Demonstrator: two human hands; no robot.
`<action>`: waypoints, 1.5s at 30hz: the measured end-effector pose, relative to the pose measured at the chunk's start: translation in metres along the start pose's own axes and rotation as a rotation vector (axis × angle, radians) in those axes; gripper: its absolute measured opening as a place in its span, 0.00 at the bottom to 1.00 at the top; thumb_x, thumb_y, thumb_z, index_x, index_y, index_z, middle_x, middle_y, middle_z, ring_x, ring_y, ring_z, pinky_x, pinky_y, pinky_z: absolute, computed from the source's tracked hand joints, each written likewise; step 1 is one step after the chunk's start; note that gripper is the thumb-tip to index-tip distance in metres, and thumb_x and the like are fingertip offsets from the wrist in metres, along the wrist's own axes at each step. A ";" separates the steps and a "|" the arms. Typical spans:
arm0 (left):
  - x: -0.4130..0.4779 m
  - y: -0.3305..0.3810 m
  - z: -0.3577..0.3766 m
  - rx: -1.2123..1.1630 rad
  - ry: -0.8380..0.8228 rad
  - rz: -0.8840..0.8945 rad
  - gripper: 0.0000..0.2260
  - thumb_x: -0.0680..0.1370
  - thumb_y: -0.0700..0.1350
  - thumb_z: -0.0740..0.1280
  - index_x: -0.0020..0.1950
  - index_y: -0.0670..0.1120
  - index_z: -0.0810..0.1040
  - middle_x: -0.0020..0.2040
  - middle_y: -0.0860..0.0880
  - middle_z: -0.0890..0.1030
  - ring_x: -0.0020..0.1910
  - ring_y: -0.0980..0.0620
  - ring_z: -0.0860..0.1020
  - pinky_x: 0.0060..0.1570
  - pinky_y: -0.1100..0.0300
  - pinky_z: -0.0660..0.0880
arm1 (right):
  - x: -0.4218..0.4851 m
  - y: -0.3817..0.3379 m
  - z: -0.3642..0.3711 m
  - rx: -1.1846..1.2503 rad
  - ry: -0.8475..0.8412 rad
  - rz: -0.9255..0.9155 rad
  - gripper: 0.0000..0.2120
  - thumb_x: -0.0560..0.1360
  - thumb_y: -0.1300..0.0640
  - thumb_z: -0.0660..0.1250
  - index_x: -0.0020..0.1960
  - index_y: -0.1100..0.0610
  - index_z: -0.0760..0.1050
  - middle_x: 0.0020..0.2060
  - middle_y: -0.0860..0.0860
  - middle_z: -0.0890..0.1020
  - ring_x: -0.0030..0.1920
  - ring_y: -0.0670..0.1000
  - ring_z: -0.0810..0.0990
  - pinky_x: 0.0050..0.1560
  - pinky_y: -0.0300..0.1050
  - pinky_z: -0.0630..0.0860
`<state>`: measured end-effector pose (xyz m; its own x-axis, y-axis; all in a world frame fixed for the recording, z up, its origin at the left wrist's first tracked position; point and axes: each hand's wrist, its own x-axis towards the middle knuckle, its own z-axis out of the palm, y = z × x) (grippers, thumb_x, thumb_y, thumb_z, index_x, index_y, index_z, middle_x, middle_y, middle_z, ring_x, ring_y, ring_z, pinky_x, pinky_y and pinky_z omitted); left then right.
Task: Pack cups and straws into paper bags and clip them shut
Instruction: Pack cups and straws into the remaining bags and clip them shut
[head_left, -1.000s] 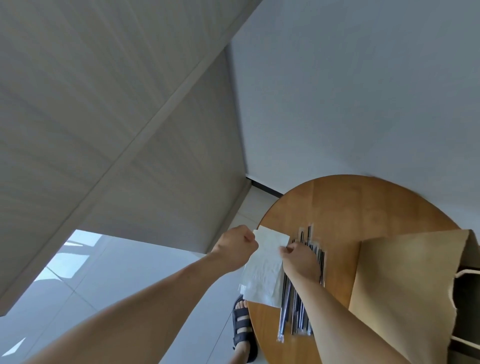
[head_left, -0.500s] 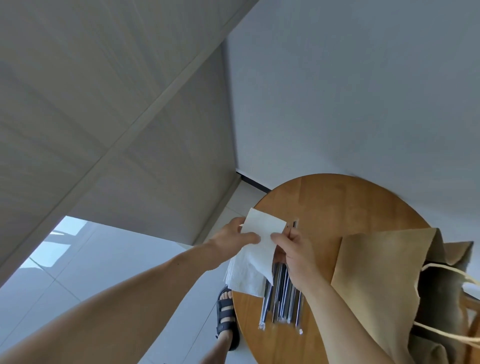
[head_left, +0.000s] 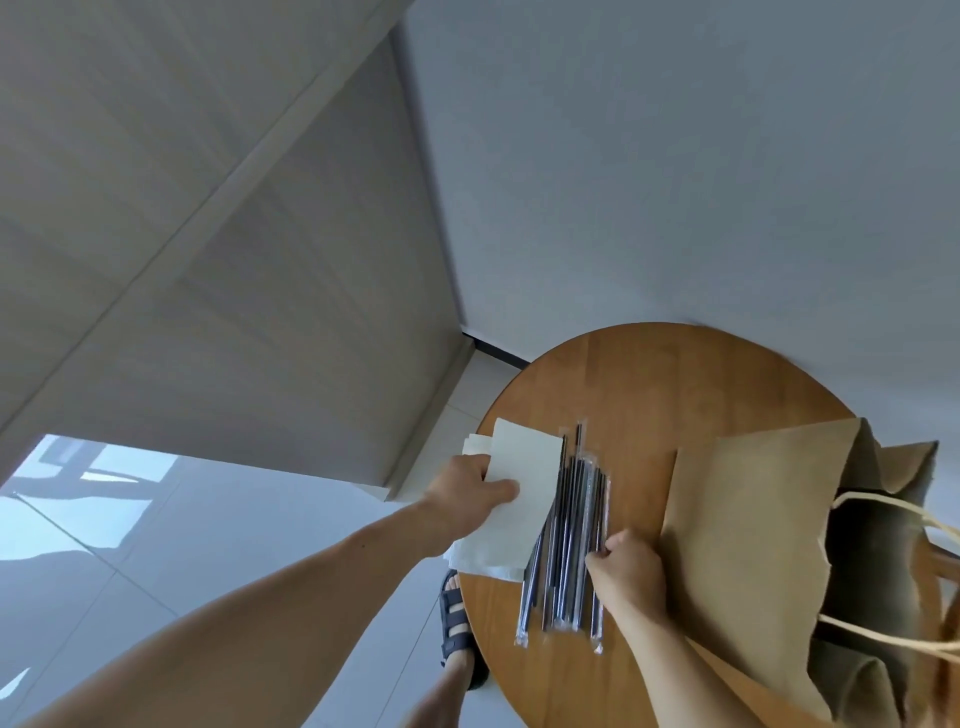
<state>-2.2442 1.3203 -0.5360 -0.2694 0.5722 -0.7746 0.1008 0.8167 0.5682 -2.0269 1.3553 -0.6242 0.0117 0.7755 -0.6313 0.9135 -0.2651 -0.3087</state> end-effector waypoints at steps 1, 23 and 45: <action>0.000 0.000 0.001 0.008 0.001 0.002 0.09 0.78 0.49 0.69 0.56 0.49 0.81 0.53 0.50 0.83 0.51 0.49 0.81 0.57 0.50 0.79 | 0.000 0.000 0.001 -0.002 0.004 0.006 0.07 0.72 0.59 0.70 0.47 0.62 0.77 0.37 0.57 0.83 0.31 0.53 0.81 0.35 0.53 0.82; -0.073 0.118 -0.006 -0.233 0.010 0.276 0.12 0.76 0.39 0.64 0.40 0.54 0.82 0.35 0.56 0.84 0.35 0.57 0.81 0.34 0.64 0.75 | -0.086 -0.108 -0.147 0.585 0.057 -0.447 0.10 0.69 0.60 0.73 0.43 0.47 0.78 0.34 0.38 0.81 0.35 0.39 0.78 0.36 0.32 0.74; -0.122 0.183 0.015 -0.266 -0.317 0.323 0.13 0.80 0.46 0.67 0.64 0.48 0.77 0.57 0.44 0.84 0.56 0.42 0.82 0.59 0.41 0.78 | -0.110 -0.086 -0.227 0.839 -0.013 -0.366 0.11 0.68 0.59 0.79 0.48 0.53 0.82 0.42 0.47 0.86 0.44 0.48 0.85 0.43 0.41 0.81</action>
<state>-2.1790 1.4014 -0.3418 0.0424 0.8197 -0.5713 -0.1266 0.5716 0.8107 -2.0138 1.4230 -0.3664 -0.2294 0.8879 -0.3988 0.2645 -0.3375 -0.9034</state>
